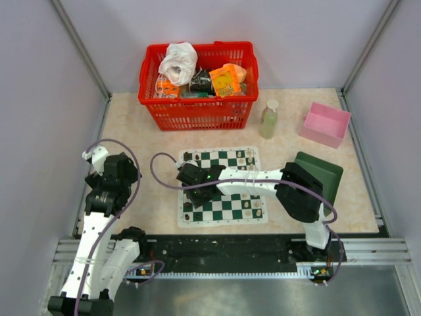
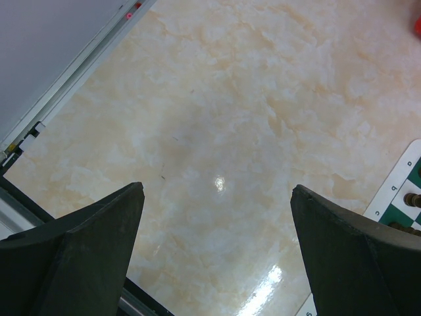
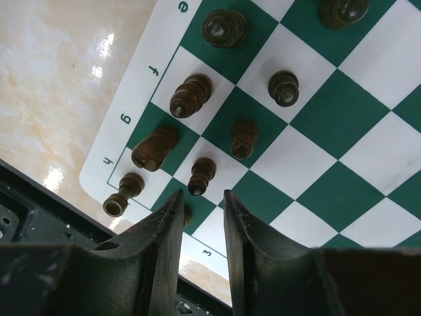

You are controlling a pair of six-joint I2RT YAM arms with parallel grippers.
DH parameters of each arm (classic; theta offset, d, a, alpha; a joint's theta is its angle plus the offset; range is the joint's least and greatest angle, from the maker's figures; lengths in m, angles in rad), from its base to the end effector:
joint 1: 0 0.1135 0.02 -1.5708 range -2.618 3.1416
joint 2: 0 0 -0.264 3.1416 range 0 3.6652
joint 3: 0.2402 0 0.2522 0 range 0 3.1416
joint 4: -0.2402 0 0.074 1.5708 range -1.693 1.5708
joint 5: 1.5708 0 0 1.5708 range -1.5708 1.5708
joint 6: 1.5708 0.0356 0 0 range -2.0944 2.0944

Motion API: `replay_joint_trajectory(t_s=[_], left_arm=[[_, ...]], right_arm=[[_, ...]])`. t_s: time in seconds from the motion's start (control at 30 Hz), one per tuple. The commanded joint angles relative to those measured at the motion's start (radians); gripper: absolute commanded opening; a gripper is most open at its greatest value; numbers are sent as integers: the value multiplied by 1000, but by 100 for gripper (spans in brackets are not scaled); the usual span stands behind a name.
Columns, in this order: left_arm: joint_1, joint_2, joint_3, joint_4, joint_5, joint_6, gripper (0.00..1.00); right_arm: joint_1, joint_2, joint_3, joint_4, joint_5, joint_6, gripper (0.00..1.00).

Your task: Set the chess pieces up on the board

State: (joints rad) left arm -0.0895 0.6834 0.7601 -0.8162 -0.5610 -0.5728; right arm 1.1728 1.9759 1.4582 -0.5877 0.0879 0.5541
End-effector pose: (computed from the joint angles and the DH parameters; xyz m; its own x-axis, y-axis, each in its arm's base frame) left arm 0.1330 0.0071 0.2886 -0.3929 -0.4255 -0.8152 -0.6292 0.7709 -0.0991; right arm 0.1640 0.3820 0.1892 -0.7697 -0.4783 -0.4229 -0.5856 0.7927 0.1694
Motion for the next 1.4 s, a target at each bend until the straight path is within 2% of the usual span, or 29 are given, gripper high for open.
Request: replay_joint_trajectory(t_s=[0.0,0.43,0.53,0.8,1.37], left_arm=[[0,-2,19,29,1,13,99],[0,-4,16,32,6,14,99],[0,-2,16,32,7,14,98],[0,-1,15,37,12,16,98],[0,2,15,35,12,17,98]], right_arm=[[-7,8,25,35,-8,4,31],[-9,29,33,49,1,-6,27],[-10,31,33,49,0,-5,20],[-9,3,11,51,-8,-5,16],[-5,-46,-9,31,27,-3,15]])
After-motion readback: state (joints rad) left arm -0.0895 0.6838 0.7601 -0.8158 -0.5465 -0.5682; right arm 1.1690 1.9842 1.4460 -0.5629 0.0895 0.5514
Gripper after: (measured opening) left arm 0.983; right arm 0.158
